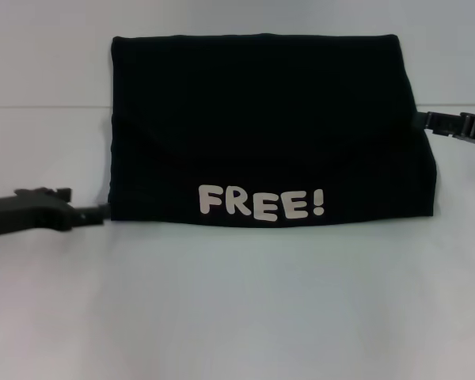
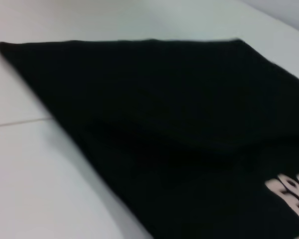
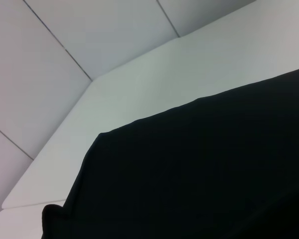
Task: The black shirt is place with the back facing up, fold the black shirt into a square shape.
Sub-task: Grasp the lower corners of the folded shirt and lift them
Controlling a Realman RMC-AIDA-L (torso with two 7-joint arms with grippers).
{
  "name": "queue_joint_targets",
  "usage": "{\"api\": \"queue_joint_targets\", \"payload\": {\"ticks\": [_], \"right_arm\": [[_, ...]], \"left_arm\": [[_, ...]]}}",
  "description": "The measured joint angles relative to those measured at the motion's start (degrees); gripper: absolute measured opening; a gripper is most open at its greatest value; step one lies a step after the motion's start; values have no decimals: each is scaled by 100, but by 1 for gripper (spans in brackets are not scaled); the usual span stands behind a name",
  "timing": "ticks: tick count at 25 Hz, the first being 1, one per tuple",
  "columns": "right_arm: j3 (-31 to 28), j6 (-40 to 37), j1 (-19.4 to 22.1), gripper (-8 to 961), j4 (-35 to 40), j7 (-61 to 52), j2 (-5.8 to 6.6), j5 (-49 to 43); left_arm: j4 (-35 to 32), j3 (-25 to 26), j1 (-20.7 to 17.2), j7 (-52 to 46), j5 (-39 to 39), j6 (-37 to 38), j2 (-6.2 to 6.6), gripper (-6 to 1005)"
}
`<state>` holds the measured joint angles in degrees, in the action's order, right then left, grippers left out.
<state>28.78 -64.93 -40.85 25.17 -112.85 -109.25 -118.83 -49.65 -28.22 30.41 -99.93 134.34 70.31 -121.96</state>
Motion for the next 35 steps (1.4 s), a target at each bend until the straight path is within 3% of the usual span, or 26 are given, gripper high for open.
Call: {"api": "queue_joint_targets", "payload": {"ticks": [6,10,30,35], "right_arm": [[0,42,-19,673,11,29,-27,11],[6,66,-18,673,13,17,-34,10],[21,45,109,670,15,-9,-29,-14],[113,36,159,670,15,-79,11,-17]], "left_arm": [[225,-780,36,423,-20,-634,-171,936],[349,-1061,135,419,-30,-865,-186,936],[520,-1061,277,415,-34,-940,-106,785],[530,-1075,299,412,-13,-972,-108,476]]}}
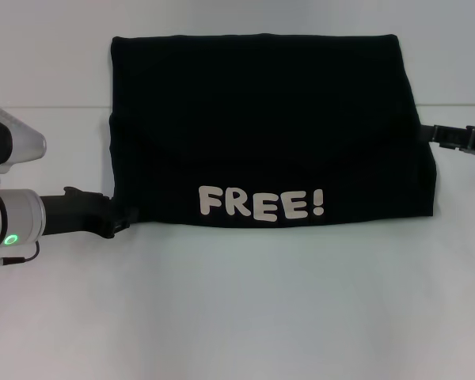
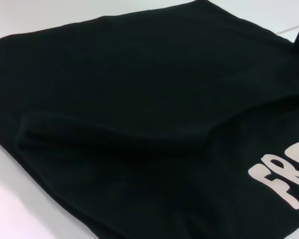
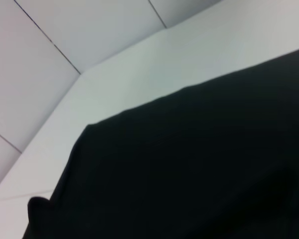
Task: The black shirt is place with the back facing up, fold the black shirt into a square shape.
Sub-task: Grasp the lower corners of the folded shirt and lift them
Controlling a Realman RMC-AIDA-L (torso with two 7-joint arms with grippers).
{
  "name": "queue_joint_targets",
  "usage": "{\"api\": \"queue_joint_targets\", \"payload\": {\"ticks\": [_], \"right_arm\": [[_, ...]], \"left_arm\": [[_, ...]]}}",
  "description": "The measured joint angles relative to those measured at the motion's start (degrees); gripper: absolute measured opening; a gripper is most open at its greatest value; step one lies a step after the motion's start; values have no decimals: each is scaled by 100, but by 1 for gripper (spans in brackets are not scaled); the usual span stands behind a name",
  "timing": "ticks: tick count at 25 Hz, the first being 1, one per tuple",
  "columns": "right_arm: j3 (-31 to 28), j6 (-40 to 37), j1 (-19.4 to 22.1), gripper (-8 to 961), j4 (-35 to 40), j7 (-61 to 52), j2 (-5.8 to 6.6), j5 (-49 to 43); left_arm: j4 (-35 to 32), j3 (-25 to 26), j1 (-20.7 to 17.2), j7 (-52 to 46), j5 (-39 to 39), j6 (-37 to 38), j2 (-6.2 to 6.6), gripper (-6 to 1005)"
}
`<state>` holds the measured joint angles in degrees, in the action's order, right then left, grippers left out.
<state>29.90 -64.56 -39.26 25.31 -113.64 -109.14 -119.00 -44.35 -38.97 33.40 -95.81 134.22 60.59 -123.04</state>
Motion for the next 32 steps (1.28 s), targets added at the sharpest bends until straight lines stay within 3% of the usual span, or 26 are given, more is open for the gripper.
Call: {"api": "queue_joint_targets", "payload": {"ticks": [5,9,14,19,24,32], "right_arm": [[347,18,62,669,0,-263,83,-189],[396,31,31,669,-6,-442,76,-593],[432,174,0,668,-61,-497,-18,-822],[539,465,-3,668,-94,-472,-198,-827],[657,589,-12,597,-92,-447,-358,-827],[721,516,126,541,-33,-459,-378,-772]], "left_arm": [[5,-4,26,-3,8,-5,5,253],[5,-4,33,-4,16,8,23,97],[-30,31,36,-6,16,27,43,57],[-12,10,78,-6,17,19,60,17],[19,-2,123,7,17,2,77,16],[23,-7,131,6,17,-2,87,17]]}}
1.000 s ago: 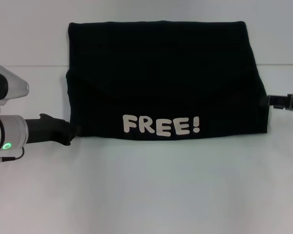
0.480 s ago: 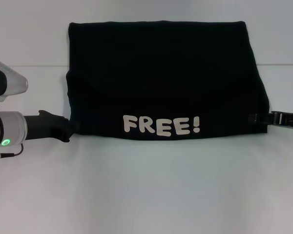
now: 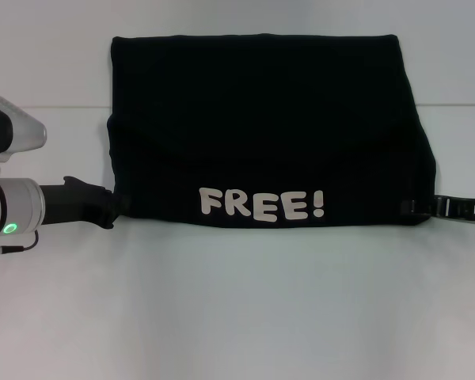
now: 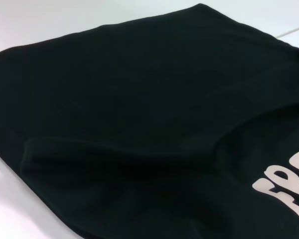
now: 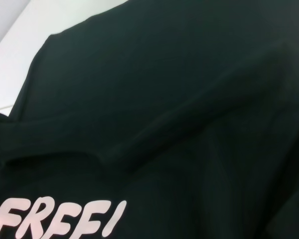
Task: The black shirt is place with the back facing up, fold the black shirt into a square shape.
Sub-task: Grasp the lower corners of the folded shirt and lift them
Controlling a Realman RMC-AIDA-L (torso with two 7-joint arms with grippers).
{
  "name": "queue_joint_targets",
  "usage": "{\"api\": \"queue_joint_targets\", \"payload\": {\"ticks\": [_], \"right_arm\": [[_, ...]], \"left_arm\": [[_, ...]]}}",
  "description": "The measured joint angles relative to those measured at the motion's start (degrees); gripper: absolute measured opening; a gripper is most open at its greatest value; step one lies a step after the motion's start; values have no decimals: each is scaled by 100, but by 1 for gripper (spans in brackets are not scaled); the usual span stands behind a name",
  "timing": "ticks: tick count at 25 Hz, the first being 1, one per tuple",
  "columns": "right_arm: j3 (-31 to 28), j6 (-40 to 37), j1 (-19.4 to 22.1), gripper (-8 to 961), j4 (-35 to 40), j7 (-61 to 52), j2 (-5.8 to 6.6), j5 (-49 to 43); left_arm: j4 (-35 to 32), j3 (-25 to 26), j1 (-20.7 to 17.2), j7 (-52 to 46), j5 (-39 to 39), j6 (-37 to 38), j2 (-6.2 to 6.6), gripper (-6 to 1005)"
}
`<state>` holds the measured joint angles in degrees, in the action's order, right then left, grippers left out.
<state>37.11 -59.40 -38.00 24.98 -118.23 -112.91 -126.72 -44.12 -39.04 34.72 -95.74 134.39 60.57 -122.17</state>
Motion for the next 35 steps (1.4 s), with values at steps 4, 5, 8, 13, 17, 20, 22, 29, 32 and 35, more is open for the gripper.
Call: {"api": "queue_joint_targets", "payload": {"ticks": [4,5,8,13,17,20,22,29,32,35], "right_arm": [[-30,-69,32,487,10,11,33,7],[-30,-81,37,450,11,14,38,7],[-26,-124,55,341,13,41,52,7],[-145,-430,148,75,62,190,81,9],[-327,-1090,395,37,359,332,92,8],[-495,-1631,672,38,680,402,96,8],[-661,-2034,874,39,879,505,106,7],[-1012,-2946,1284,38,1002,1005,235,3],[-1066,-3248,1430,38,1018,1239,257,-6],[-1113,-3550,1586,37,1044,1428,262,-18]], "left_arm": [[0,10,-13,-10,2,27,1,16],[0,15,-18,-11,3,37,1,16],[0,30,-33,-11,4,55,1,16],[-47,36,-101,-63,21,157,-21,17],[-453,56,-326,-394,54,853,5,17],[-943,100,-619,-620,68,1518,7,17],[-1262,251,-797,-654,70,2013,-17,17],[-1594,1001,-1040,-610,71,3544,-17,16],[-1668,1068,-1143,-604,79,3819,-17,16],[-1749,1089,-1231,-592,142,4119,-32,16]]}}
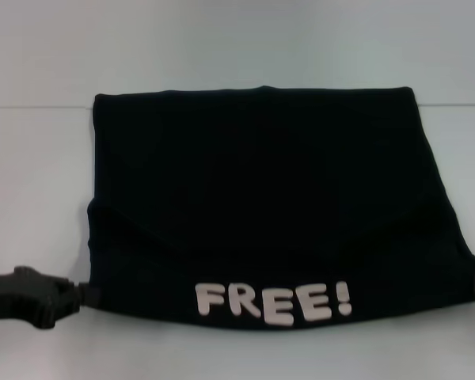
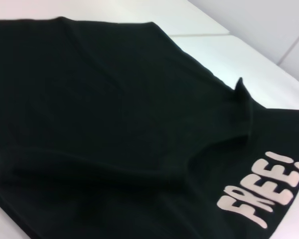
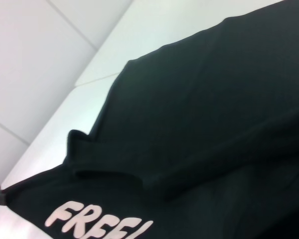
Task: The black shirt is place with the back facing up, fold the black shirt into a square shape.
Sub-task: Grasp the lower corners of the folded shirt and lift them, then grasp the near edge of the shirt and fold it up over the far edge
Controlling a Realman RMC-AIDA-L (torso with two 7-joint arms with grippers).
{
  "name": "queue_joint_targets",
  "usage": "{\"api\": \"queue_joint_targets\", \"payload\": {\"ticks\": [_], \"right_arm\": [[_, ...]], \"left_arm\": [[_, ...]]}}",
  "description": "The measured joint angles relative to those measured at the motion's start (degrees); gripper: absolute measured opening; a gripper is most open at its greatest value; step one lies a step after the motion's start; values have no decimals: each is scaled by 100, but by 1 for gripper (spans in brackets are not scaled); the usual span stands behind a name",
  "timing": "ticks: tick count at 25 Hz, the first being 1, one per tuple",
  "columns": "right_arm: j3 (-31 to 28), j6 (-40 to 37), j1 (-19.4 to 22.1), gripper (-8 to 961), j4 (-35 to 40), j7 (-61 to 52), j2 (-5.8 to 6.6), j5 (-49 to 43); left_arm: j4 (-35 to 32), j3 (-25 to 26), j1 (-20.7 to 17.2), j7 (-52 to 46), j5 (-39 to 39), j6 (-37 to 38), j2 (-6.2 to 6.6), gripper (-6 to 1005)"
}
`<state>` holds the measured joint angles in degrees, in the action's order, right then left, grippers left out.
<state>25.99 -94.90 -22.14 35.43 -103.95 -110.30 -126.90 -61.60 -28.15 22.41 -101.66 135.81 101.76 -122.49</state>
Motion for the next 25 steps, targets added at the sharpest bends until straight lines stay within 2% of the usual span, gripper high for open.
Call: {"api": "queue_joint_targets", "payload": {"ticks": [11,17,21,24,25], "right_arm": [[-79,-902,581,39,27,611,-28,-15],[-212,-1060,644,37,105,700,-9,-19],[-340,-917,248,38,85,688,107,-20],[-359,-607,-184,38,-2,594,238,-11],[-372,-459,-349,38,-27,534,276,-3]], "left_arm": [[-36,327,-102,139,84,1076,26,17],[-27,574,-36,83,83,1255,81,17],[234,698,337,51,36,941,223,17],[799,741,809,-18,32,193,429,17],[1130,737,1035,-56,40,-209,539,17]]}}
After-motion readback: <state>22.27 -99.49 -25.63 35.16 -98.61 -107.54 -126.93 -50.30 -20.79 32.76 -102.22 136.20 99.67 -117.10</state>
